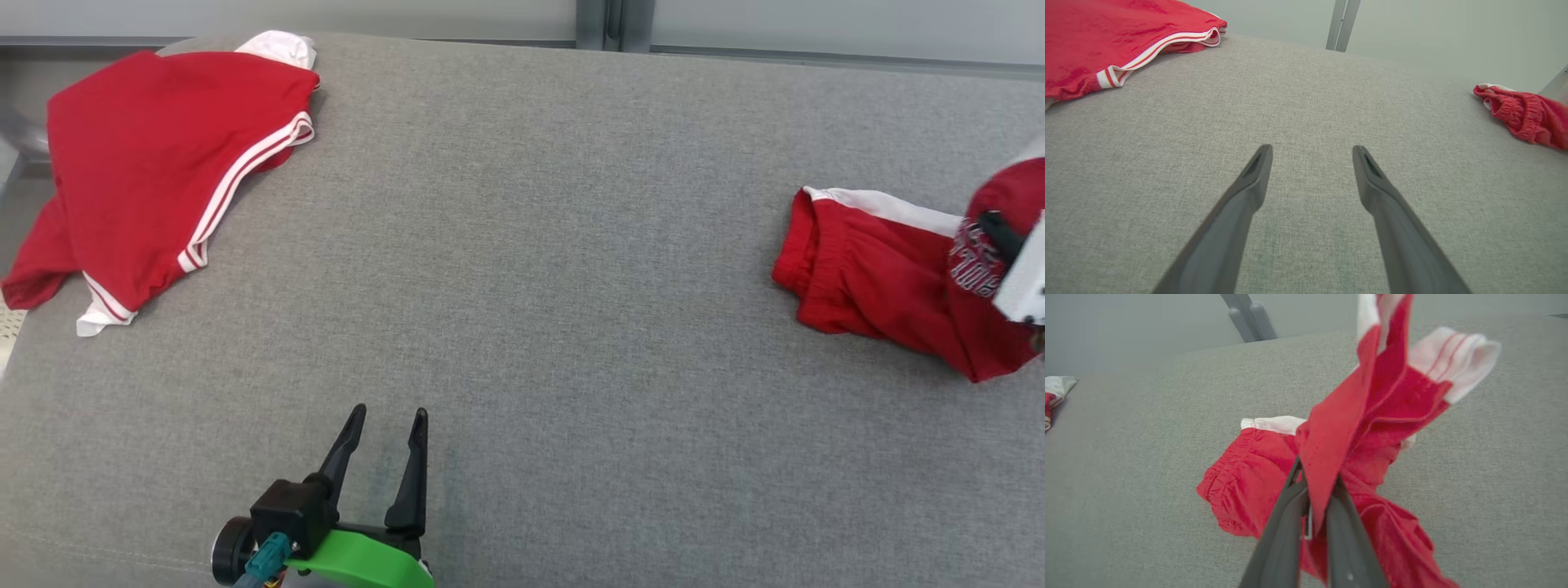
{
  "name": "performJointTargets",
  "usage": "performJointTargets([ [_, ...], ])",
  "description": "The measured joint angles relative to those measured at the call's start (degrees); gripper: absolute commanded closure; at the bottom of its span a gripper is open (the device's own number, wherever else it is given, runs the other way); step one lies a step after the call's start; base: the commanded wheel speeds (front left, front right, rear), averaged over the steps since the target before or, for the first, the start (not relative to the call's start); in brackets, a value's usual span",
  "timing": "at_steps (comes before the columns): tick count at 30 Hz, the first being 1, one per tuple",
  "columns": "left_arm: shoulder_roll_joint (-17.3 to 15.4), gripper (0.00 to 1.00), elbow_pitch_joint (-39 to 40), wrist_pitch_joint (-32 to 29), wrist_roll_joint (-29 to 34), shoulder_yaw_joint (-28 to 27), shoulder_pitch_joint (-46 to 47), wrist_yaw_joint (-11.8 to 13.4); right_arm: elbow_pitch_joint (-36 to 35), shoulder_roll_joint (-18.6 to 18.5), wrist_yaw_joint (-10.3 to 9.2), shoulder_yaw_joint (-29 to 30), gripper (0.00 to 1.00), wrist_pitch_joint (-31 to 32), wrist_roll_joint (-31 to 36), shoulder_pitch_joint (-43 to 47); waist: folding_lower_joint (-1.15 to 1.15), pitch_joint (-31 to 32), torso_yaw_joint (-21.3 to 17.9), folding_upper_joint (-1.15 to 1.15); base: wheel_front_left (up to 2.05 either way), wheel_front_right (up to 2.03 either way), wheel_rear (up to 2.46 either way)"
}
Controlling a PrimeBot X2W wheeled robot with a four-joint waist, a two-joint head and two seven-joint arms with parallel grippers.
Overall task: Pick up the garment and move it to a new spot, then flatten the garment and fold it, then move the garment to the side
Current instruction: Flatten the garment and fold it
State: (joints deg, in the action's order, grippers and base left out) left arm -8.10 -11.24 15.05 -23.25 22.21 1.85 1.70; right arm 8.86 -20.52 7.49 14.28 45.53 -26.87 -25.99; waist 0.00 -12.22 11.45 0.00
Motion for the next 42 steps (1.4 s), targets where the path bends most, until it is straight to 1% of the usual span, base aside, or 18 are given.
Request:
performJointTargets([
  [4, 1.7, 0.0, -0.7, 0.0, 1.3, -0.7, 0.1, -1.4, 1.0, 2.3, 0.0, -5.6, 1.0, 0.2, 0.8, -1.0, 0.0, 0.3, 1.4, 0.0, 0.0, 0.0, 0.0],
  [7, 2.4, 0.0, -1.5, 0.1, 1.8, -1.6, 0.0, -2.2, 3.0, 3.6, 0.0, -7.2, 1.0, -0.6, 1.8, -1.4, 0.0, 0.5, 2.3, 0.0, 0.0, 0.0, 0.0],
  [13, 3.5, 0.0, -2.4, 0.1, 2.6, -3.4, -0.1, -3.6, 6.3, 4.2, 0.0, -6.5, 1.0, -3.0, 4.4, -1.1, 0.0, 0.8, 3.6, 0.0, 0.0, 0.0, 0.0],
  [19, 4.0, 0.0, -4.0, 0.1, 3.2, -4.2, -0.2, -4.8, 8.3, 5.3, 0.0, -5.7, 1.0, -5.3, 6.8, -0.1, 0.0, 0.7, 3.4, 0.0, 0.0, 0.0, 0.0],
  [20, 4.1, 0.0, -4.2, 0.1, 3.2, -4.4, -0.2, -5.0, 8.7, 5.6, 0.0, -5.3, 0.88, -6.0, 7.5, -0.1, 0.0, 0.7, 3.4, 0.0, 0.0, 0.0, 0.0],
  [21, 4.2, 0.0, -4.4, 0.1, 3.3, -4.5, -0.2, -5.2, 9.1, 5.8, 0.0, -5.1, 0.65, -6.4, 8.1, -0.2, 0.0, 0.7, 3.3, 0.0, 0.0, 0.0, 0.0],
  [22, 4.2, 0.0, -4.5, 0.1, 3.4, -4.6, -0.1, -5.3, 9.5, 6.2, 0.0, -5.0, 0.65, -6.8, 8.5, -0.2, 0.0, 0.8, 3.3, 0.0, 0.0, 0.0, 0.0],
  [23, 4.3, 0.0, -4.8, 0.1, 3.5, -4.7, -0.1, -5.4, 9.8, 6.7, 0.0, -4.9, 0.0, -7.5, 9.1, -0.2, 0.0, 1.0, 3.2, 0.0, 0.0, 0.0, 0.0],
  [26, 4.6, 0.0, -5.3, 0.1, 4.3, -4.9, -0.4, -5.8, 9.7, 7.6, 0.0, -6.2, 0.0, -10.3, 10.9, -0.2, 0.0, 1.8, 3.0, 0.0, 0.0, 0.0, 0.0],
  [29, 4.7, 0.0, -5.6, 0.1, 4.4, -5.4, -1.5, -6.0, 8.1, 9.1, 0.0, -7.9, 0.0, -12.8, 9.5, 0.3, 0.0, 2.8, 2.7, 0.0, 0.0, 0.0, 0.0],
  [31, 4.8, 0.0, -5.7, 0.1, 4.6, -6.0, -2.9, -6.0, 5.3, 9.5, 0.01, -10.0, 0.0, -14.7, 7.9, 2.6, 0.0, 3.8, 2.3, 0.0, 0.0, 0.0, 0.0],
  [35, 4.9, 0.0, -5.3, 0.1, 4.8, -7.2, -4.3, -5.7, 0.2, 8.9, 0.01, -11.9, 0.0, -19.1, 6.2, 7.8, 0.0, 5.8, 1.3, 0.0, 0.0, 0.0, 0.0],
  [39, 5.0, 0.0, -4.2, 0.1, 5.2, -8.6, -6.2, -5.5, -4.3, 8.0, 0.01, -12.1, 0.0, -26.8, 5.8, 13.7, 0.0, 8.0, 0.0, 0.0, 0.0, 0.0, 0.0],
  [40, 5.0, 0.0, -3.6, 0.1, 5.5, -9.2, -6.8, -5.4, -5.4, 7.2, 0.01, -12.1, 0.0, -30.1, 6.3, 15.9, 0.0, 8.8, -0.5, 0.0, 0.0, 0.0, 0.0],
  [42, 5.0, 0.0, -2.7, 0.1, 5.7, -10.2, -7.7, -5.4, -5.8, 7.0, 0.0, -10.6, 0.0, -35.6, 6.9, 18.9, 0.0, 9.9, -1.3, 0.0, 0.0, 0.0, 0.0],
])
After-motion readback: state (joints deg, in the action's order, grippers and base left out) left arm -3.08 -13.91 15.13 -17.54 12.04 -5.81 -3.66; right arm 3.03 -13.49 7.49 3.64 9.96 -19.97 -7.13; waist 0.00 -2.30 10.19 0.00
